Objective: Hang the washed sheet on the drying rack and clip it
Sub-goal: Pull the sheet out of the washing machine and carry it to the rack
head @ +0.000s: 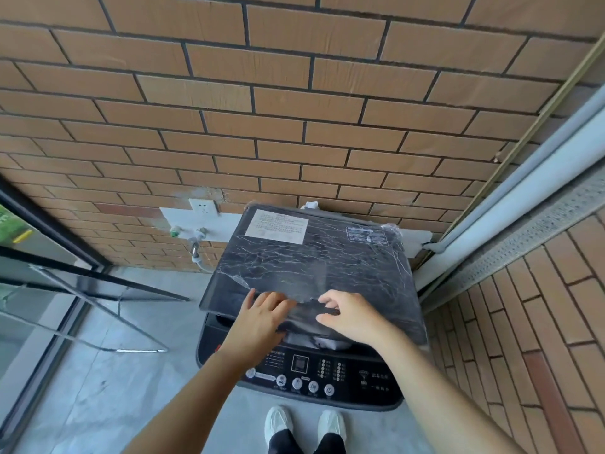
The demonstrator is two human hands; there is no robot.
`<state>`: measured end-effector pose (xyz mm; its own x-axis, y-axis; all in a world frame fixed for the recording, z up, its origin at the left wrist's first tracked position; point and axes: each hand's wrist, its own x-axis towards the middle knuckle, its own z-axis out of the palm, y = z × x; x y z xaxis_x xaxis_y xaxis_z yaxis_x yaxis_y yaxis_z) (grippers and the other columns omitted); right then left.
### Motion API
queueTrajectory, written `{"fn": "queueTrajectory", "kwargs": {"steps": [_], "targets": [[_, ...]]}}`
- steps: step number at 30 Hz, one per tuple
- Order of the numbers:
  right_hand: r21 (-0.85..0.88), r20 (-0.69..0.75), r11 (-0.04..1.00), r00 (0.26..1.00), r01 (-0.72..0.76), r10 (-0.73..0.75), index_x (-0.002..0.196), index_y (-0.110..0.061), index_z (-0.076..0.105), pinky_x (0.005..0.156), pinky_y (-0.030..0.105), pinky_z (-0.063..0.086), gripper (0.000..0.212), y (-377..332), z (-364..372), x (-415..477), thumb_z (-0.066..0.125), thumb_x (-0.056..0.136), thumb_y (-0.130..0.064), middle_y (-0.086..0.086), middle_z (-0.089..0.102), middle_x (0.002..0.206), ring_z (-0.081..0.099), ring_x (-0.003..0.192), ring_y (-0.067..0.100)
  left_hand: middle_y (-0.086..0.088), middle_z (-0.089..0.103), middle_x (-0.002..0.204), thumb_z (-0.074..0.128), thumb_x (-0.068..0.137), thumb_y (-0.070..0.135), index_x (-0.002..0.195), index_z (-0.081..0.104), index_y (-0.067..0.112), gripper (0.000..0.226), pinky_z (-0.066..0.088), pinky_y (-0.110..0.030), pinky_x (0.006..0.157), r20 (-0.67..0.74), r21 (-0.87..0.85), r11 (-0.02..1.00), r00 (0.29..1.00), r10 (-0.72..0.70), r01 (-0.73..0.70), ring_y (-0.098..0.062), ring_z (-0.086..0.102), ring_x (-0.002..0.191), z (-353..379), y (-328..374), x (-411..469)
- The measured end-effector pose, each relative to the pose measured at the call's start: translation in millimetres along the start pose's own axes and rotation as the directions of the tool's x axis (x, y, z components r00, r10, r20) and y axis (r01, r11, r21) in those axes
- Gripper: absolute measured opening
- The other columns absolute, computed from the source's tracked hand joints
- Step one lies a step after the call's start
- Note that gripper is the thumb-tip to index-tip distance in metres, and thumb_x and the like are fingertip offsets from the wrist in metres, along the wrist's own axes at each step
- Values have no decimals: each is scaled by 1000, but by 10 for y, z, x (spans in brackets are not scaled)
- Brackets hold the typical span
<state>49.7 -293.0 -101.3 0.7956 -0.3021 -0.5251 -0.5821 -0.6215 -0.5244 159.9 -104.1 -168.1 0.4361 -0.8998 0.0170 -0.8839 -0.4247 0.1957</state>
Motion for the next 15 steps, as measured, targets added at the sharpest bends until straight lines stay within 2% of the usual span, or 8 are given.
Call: {"fn": "queueTrajectory", "kwargs": {"steps": [3, 6, 9, 12, 15], "targets": [[-45, -12, 996, 997, 81, -82, 129, -31, 50, 102, 34, 41, 49, -95, -153, -123, 64, 83, -38, -8, 52, 133, 48, 121, 11, 8, 61, 114, 82, 64, 39, 118, 53, 30, 61, 38, -58, 101, -119, 25, 999, 992, 46, -43, -16, 60, 108, -262, -10, 95], [-96, -70, 983, 984, 156, -163, 132, -33, 47, 104, 32, 37, 48, -185, -287, -243, 61, 86, -36, -13, 45, 137, 43, 125, 11, 8, 64, 113, 82, 63, 39, 110, 61, 27, 53, 38, -62, 99, -224, 67, 993, 968, 111, -98, -14, 63, 106, -485, -42, 181], [-235, -196, 951, 949, 201, -249, 139, -32, 40, 115, 35, 22, 48, -254, -403, -349, 53, 93, -36, -13, 34, 147, 32, 136, 12, 10, 67, 117, 77, 71, 36, 105, 67, 28, 36, 34, -61, 102, -340, 82, 990, 931, 136, -115, -11, 63, 110, -652, -92, 310], [-428, -368, 881, 852, 199, -371, 145, -31, 32, 119, 41, 0, 52, -269, -461, -396, 48, 95, -32, -10, 23, 155, 15, 144, 11, 11, 69, 113, 65, 78, 31, 101, 71, 25, 25, 36, -58, 104, -477, 36, 991, 869, 130, -128, -9, 61, 113, -894, -99, 519], [-530, -504, 836, 740, 142, -446, 145, -28, 32, 117, 48, 2, 61, -255, -530, -363, 55, 88, -30, -5, 28, 155, 19, 145, 16, 8, 71, 108, 61, 84, 25, 101, 73, 20, 22, 36, -55, 105, -596, 43, 991, 792, 129, -129, -12, 62, 113, -1169, -79, 839]]}}
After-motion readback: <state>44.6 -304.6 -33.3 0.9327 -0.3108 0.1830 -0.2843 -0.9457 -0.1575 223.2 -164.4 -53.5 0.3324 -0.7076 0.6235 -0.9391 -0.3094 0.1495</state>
